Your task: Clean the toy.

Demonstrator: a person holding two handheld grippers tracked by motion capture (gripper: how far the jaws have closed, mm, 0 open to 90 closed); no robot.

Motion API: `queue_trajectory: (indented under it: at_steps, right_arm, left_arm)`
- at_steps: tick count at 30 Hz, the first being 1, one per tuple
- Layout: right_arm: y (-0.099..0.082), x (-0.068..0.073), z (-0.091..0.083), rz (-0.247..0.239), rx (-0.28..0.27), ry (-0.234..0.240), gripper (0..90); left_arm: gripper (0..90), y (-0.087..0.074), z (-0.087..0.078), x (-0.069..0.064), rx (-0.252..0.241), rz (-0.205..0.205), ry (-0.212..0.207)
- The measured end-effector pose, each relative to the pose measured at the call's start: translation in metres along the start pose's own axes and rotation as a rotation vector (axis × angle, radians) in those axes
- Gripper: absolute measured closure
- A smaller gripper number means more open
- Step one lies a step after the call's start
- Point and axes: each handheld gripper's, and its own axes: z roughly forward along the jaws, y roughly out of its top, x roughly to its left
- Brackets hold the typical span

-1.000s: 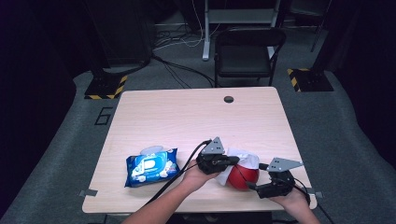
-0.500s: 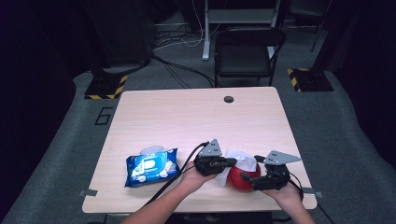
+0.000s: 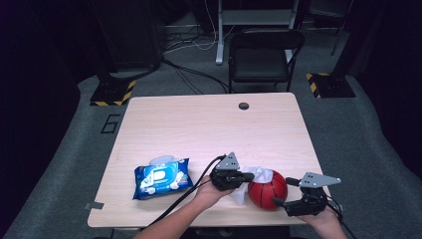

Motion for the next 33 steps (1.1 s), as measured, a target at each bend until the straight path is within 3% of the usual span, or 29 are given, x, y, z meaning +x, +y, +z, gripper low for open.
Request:
queue_trajectory:
  at_steps: [6,14,17,21,25,29,33]
  right_arm:
    - [-0.005,0.0,-0.002,-0.005,-0.004,0.0,12.0]
    - [-0.018,-0.005,-0.012,0.007,0.008,0.017,10.8]
    - [-0.021,-0.006,-0.012,-0.005,0.037,0.02,7.9]
    - [-0.021,-0.001,-0.002,-0.048,0.116,-0.005,0.0]
    - [-0.02,-0.002,0.001,-0.056,0.099,0.002,0.0]
    - [-0.019,-0.004,0.0,-0.078,0.105,0.012,0.0]
    - [-0.023,-0.005,-0.001,-0.08,0.105,0.014,0.0]
  left_arm:
    - [88.2,0.008,0.005,-0.006,-0.011,0.017,-0.024]
    - [88.2,-0.004,0.013,-0.001,0.023,-0.005,-0.016]
    - [88.2,-0.003,0.014,-0.002,0.02,-0.006,-0.015]
    - [88.1,-0.004,0.014,-0.002,0.025,-0.009,-0.016]
    - [88.2,-0.003,0.012,-0.002,0.043,-0.01,0.001]
    - [88.3,-0.004,0.011,0.0,0.035,-0.032,-0.024]
    - [88.3,-0.002,0.013,-0.002,0.027,-0.026,-0.025]
